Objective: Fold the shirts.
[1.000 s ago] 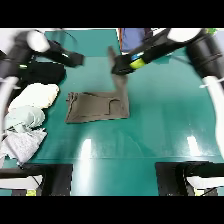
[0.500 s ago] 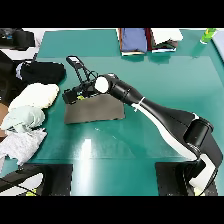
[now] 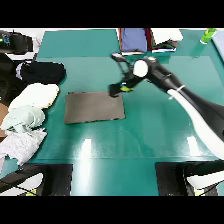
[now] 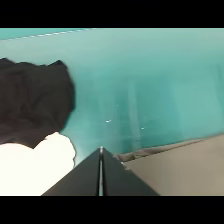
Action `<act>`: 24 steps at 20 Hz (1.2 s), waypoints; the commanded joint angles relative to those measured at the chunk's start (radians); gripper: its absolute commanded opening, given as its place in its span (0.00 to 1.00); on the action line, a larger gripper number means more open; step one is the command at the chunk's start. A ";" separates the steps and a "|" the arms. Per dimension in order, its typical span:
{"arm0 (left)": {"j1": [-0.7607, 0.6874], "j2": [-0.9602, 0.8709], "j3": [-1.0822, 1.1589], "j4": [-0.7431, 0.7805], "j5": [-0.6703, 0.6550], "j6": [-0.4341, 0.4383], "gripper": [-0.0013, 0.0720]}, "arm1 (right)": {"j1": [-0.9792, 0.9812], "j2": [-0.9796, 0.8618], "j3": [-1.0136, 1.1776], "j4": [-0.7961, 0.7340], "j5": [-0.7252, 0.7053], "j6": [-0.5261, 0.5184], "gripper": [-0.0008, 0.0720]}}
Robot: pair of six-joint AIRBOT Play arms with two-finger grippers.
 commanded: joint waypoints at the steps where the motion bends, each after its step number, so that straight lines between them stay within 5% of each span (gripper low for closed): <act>1: 0.000 0.001 0.000 -0.055 0.021 0.014 0.05 | -0.140 0.053 -0.177 0.089 0.051 0.037 0.89; 11: -0.009 0.000 0.000 -0.077 -0.006 0.035 0.05 | -0.020 -0.222 -0.037 0.265 -0.089 0.080 0.87; 13: -0.009 0.000 -0.001 -0.077 -0.022 0.037 0.05 | 0.006 -0.256 0.005 0.256 -0.113 0.084 0.77; 16: -0.009 0.000 -0.001 -0.114 -0.021 0.036 0.05 | 0.029 -0.250 0.030 0.176 -0.167 0.088 0.03; 19: -0.026 0.000 -0.001 -0.150 -0.017 0.036 0.05 | 0.003 -0.187 0.032 0.048 -0.180 0.144 0.03; 24: -0.190 0.000 -0.031 -0.139 0.035 0.040 0.05 | -0.203 0.012 0.032 -0.225 0.032 0.134 0.03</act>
